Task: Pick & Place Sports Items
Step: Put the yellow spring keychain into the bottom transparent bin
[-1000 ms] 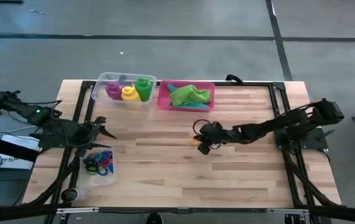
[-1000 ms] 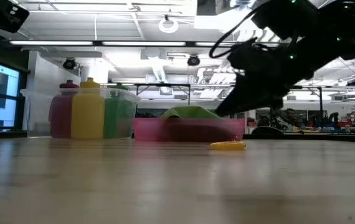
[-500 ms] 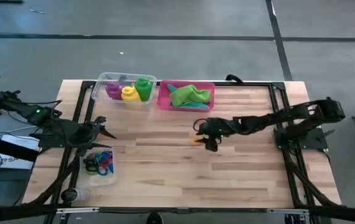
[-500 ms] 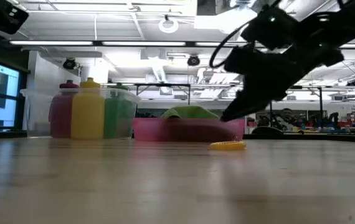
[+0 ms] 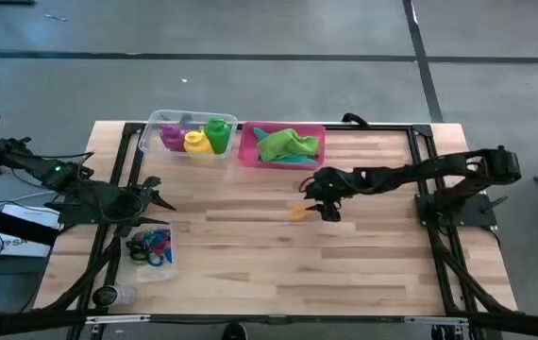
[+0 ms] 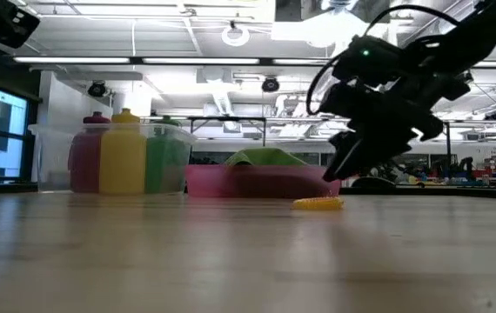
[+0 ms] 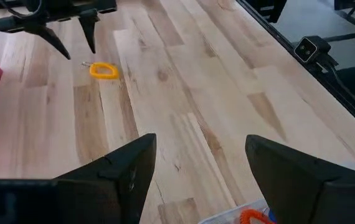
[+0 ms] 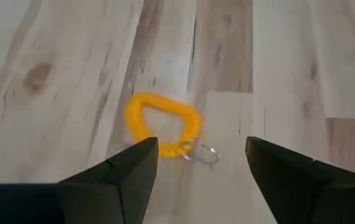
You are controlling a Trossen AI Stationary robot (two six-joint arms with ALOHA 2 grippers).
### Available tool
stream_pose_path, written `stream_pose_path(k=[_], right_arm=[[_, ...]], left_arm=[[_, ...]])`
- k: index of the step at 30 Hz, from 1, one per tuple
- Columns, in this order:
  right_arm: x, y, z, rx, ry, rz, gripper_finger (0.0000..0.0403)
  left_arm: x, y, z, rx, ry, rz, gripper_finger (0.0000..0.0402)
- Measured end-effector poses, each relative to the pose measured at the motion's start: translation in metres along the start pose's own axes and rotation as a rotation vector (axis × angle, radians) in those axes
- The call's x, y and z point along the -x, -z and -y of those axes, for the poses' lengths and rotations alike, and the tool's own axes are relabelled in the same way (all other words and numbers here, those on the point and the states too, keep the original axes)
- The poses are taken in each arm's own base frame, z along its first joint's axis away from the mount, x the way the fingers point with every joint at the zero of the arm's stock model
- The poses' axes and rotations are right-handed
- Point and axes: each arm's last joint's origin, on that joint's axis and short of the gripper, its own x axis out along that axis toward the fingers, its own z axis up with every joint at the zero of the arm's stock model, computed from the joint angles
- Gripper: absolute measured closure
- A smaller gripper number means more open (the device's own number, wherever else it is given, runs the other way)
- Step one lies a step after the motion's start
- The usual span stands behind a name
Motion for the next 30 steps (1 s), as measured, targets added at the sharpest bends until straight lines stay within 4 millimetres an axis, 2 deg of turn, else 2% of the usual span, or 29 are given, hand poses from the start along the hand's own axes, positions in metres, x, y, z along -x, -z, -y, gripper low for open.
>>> stream_pose_path(k=[10, 21, 30], right_arm=[[-0.001, 0.002, 0.002, 0.046, 0.003, -0.013, 0.0208], [-0.018, 0.011, 0.004, 0.054, -0.005, -0.059, 0.021], [-0.02, 0.01, 0.005, 0.053, -0.005, -0.045, 0.0249]], left_arm=[[0.0, 0.0, 0.0, 0.0, 0.0, 0.0, 0.0202], [0.0, 0.0, 0.0, 0.0, 0.0, 0.0, 0.0202], [0.0, 0.0, 0.0, -0.001, -0.001, 0.0, 0.0202]])
